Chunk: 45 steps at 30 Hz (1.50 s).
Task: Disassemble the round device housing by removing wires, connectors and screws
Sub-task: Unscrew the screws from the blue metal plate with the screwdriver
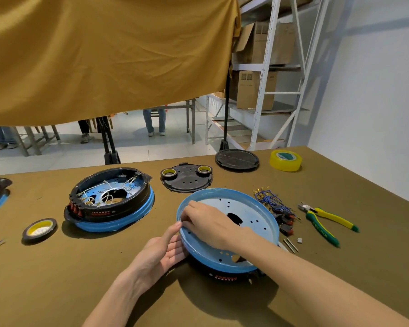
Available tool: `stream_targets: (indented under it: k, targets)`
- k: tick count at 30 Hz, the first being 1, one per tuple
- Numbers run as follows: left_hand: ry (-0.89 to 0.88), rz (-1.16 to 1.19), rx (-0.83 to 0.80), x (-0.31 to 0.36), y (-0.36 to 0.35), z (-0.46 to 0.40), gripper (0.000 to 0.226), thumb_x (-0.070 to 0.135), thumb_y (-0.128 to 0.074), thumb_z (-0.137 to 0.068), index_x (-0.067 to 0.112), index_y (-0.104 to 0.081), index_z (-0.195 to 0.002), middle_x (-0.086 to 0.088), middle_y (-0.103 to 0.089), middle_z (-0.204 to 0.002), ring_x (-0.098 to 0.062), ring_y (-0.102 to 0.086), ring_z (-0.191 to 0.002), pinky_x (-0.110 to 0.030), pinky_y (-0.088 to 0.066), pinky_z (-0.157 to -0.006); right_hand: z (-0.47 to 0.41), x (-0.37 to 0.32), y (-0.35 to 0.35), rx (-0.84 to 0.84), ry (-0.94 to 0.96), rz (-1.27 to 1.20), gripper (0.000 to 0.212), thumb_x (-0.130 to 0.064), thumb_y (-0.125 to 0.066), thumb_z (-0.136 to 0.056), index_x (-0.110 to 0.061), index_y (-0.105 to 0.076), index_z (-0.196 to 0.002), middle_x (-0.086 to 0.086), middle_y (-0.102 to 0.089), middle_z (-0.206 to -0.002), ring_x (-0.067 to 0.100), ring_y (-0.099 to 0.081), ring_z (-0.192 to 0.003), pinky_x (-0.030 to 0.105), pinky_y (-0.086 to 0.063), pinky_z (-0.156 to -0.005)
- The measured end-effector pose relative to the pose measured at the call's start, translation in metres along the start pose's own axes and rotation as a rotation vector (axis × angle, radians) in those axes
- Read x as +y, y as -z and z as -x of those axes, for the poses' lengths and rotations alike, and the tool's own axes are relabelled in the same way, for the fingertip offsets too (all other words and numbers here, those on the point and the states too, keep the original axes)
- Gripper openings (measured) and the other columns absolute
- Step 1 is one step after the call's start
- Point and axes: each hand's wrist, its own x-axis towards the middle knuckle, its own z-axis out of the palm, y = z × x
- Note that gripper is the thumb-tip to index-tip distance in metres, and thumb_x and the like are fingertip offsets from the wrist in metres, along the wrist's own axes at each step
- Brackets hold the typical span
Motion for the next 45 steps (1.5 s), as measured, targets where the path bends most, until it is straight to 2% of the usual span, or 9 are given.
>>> stream_targets:
  k: [13, 18, 21, 23, 27, 32, 36, 38, 45]
  targets:
    - [0.034, 0.036, 0.0, -0.001, 0.0, -0.002, 0.076, 0.048, -0.085, -0.072, -0.004, -0.062, -0.122, -0.022, -0.075, -0.113, -0.03, -0.075, -0.105, -0.031, -0.063, -0.074, 0.005, 0.003, 0.0, 0.02, -0.089, -0.219, 0.011, -0.025, -0.051, -0.106, -0.017, -0.058, -0.108, -0.002, -0.061, -0.108, 0.014, -0.054, -0.093, 0.034, -0.049, -0.085]
    - [0.008, 0.023, 0.005, -0.002, -0.002, -0.003, 0.073, 0.047, -0.082, -0.075, -0.002, -0.06, -0.125, -0.02, -0.076, -0.114, -0.03, -0.075, -0.107, -0.032, -0.064, -0.079, 0.011, 0.006, 0.0, 0.251, -0.176, -0.592, 0.007, -0.017, -0.053, -0.105, -0.015, -0.059, -0.101, -0.001, -0.07, -0.089, 0.011, -0.068, -0.078, 0.024, -0.052, -0.067]
    - [0.004, 0.008, 0.016, -0.002, -0.001, -0.005, 0.076, 0.049, -0.083, -0.072, 0.0, -0.059, -0.126, -0.019, -0.075, -0.115, -0.029, -0.074, -0.108, -0.036, -0.062, -0.089, 0.014, 0.01, 0.009, 0.418, -0.282, -0.895, 0.009, -0.007, -0.054, -0.103, -0.01, -0.059, -0.097, 0.008, -0.075, -0.08, 0.021, -0.073, -0.068, 0.027, -0.052, -0.053]
    - [0.009, 0.002, 0.042, -0.003, 0.0, -0.007, 0.081, 0.05, -0.085, -0.067, 0.0, -0.059, -0.126, -0.018, -0.076, -0.115, -0.029, -0.074, -0.107, -0.041, -0.058, -0.098, 0.02, 0.018, 0.017, 0.45, -0.342, -0.933, 0.008, -0.005, -0.056, -0.103, -0.007, -0.061, -0.097, 0.009, -0.074, -0.075, 0.022, -0.071, -0.064, 0.024, -0.049, -0.051]
    - [-0.016, -0.021, 0.087, -0.005, -0.002, -0.011, 0.086, 0.054, -0.085, -0.06, 0.002, -0.061, -0.124, -0.016, -0.077, -0.113, -0.029, -0.075, -0.106, -0.044, -0.056, -0.101, 0.052, 0.046, 0.04, 0.458, -0.46, -0.819, 0.008, -0.011, -0.06, -0.101, -0.008, -0.067, -0.098, 0.006, -0.074, -0.072, 0.014, -0.065, -0.058, 0.019, -0.046, -0.051]
    - [-0.051, -0.062, 0.135, -0.008, -0.005, -0.012, 0.073, 0.058, -0.077, -0.066, 0.004, -0.063, -0.114, -0.011, -0.08, -0.103, -0.023, -0.078, -0.095, -0.031, -0.064, -0.07, 0.118, 0.093, 0.067, 0.455, -0.618, -0.523, 0.016, -0.015, -0.066, -0.098, -0.017, -0.075, -0.085, -0.001, -0.071, -0.063, 0.006, -0.059, -0.051, 0.019, -0.048, -0.052]
    - [-0.055, -0.072, 0.16, -0.008, -0.004, -0.014, 0.075, 0.06, -0.078, -0.062, 0.006, -0.063, -0.111, -0.011, -0.079, -0.103, -0.023, -0.077, -0.097, -0.031, -0.063, -0.071, 0.151, 0.117, 0.061, 0.211, -0.73, -0.23, 0.014, -0.016, -0.066, -0.095, -0.017, -0.076, -0.086, -0.003, -0.071, -0.065, 0.008, -0.063, -0.056, 0.019, -0.048, -0.054]
    - [-0.055, -0.076, 0.147, -0.009, -0.004, -0.013, 0.074, 0.061, -0.079, -0.059, 0.008, -0.063, -0.108, -0.01, -0.08, -0.098, -0.021, -0.078, -0.093, -0.03, -0.064, -0.068, 0.157, 0.122, 0.056, 0.166, -0.719, -0.147, 0.001, -0.018, -0.071, -0.093, -0.019, -0.072, -0.093, -0.008, -0.069, -0.075, 0.004, -0.063, -0.066, 0.013, -0.043, -0.056]
    - [-0.05, -0.075, 0.147, -0.009, -0.001, -0.014, 0.078, 0.062, -0.082, -0.054, 0.009, -0.062, -0.109, -0.011, -0.079, -0.102, -0.024, -0.076, -0.098, -0.031, -0.064, -0.071, 0.155, 0.139, 0.05, 0.067, -0.712, -0.044, 0.008, -0.022, -0.079, -0.088, -0.019, -0.072, -0.085, -0.01, -0.067, -0.08, 0.006, -0.062, -0.074, 0.017, -0.044, -0.061]
